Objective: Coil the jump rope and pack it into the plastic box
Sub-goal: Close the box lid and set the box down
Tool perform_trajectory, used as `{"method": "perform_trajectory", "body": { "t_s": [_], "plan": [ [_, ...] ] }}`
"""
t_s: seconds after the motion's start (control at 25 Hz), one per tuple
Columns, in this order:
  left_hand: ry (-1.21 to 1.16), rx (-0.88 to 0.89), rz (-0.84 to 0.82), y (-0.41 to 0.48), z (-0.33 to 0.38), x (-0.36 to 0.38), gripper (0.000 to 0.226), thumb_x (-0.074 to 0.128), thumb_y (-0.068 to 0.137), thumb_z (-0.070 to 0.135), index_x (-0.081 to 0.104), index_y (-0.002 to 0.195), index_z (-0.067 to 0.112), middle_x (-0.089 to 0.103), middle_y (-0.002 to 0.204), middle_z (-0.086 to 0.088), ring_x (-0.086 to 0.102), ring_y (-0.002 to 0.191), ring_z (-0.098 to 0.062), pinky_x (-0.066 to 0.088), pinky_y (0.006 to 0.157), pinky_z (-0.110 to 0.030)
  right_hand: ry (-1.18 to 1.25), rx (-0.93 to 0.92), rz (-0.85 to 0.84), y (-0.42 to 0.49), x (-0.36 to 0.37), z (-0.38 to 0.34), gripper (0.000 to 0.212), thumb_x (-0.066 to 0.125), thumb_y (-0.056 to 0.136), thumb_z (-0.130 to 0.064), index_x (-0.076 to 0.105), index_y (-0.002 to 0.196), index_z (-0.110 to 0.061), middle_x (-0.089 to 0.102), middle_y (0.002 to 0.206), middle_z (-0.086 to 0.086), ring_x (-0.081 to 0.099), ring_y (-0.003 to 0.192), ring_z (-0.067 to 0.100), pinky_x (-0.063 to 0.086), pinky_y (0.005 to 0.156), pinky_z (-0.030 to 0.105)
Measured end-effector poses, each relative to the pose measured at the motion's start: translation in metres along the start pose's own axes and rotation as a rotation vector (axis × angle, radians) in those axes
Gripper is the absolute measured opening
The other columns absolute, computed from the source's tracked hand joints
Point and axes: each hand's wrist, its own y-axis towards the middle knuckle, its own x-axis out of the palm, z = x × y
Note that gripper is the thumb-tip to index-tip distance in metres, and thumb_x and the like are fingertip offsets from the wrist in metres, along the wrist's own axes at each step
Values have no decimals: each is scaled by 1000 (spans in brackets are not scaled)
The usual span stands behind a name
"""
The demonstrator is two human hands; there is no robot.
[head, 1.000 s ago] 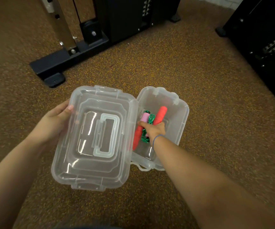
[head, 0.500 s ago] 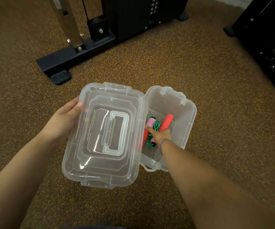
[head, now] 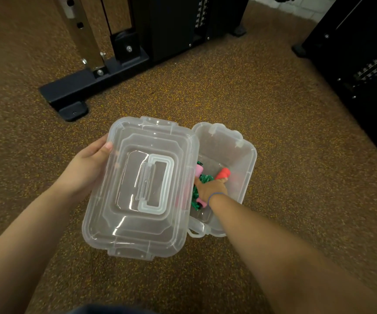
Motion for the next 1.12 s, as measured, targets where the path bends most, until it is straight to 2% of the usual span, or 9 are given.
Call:
{"method": "perform_trajectory", "body": {
  "t_s": [0.08,0.16,0.32,0.4,0.48,0.6,0.68,0.84,1.12],
  "plan": [
    [-7,8,5,2,4,9,32,43,100,28,57,129,32,72,110,4,70,97,-14,53,83,-36,-120,-39,-15,-11,-16,-11,36,50,91,-45,39,99,-11,42,79,5,35,89,19,27,75,26],
    [15,21,-8,4,8,20,30,43,100,29,58,126,33,74,105,6,71,94,-13,54,83,-37,-254,-137,-55,-21,-33,-21,35,36,96,-45,40,92,-11,44,85,9,38,85,22,28,75,28],
    [73,35,-12,14,16,42,32,43,101,29,55,130,27,72,107,4,70,95,-15,53,89,-40,13,-374,-52,-47,-67,-38,72,17,93,-62,61,77,-7,61,67,12,58,64,27,50,74,35],
    [62,46,-33,18,23,59,30,41,102,26,55,128,25,70,98,7,71,80,-5,57,72,-26,241,-447,-22,-61,-78,-36,72,16,90,-67,67,95,-16,68,92,7,62,86,21,50,89,36],
    [74,37,-53,22,30,79,26,39,102,23,54,123,23,67,94,6,69,70,0,54,57,-15,344,-539,-11,-74,-80,-26,54,26,95,-56,49,132,-25,56,127,-4,50,113,9,37,100,28],
    [203,69,-63,33,38,107,34,39,102,31,51,131,18,66,115,-2,65,103,-16,53,88,-30,474,-572,57,-77,-75,-10,62,37,97,-44,11,151,-26,30,154,-5,33,138,13,27,115,36],
    [396,134,-99,44,38,120,40,40,100,35,47,136,17,60,129,-5,56,117,-23,41,104,-38,506,-534,122,-75,-76,-5,64,36,98,-41,4,151,-25,17,159,-1,21,145,19,19,119,39],
    [663,140,-140,61,25,147,45,33,102,36,40,138,11,50,138,-14,47,126,-32,36,104,-38,434,-413,185,-62,-83,3,62,30,100,-38,-1,151,-20,-3,161,2,-10,147,26,-5,119,46],
    [826,61,-107,83,-15,163,49,27,103,24,27,142,-6,31,148,-29,22,141,-41,25,111,-44,347,-345,215,-33,-72,19,58,25,102,-32,2,151,-11,-1,161,5,-12,147,18,-17,115,40]
  ]
}}
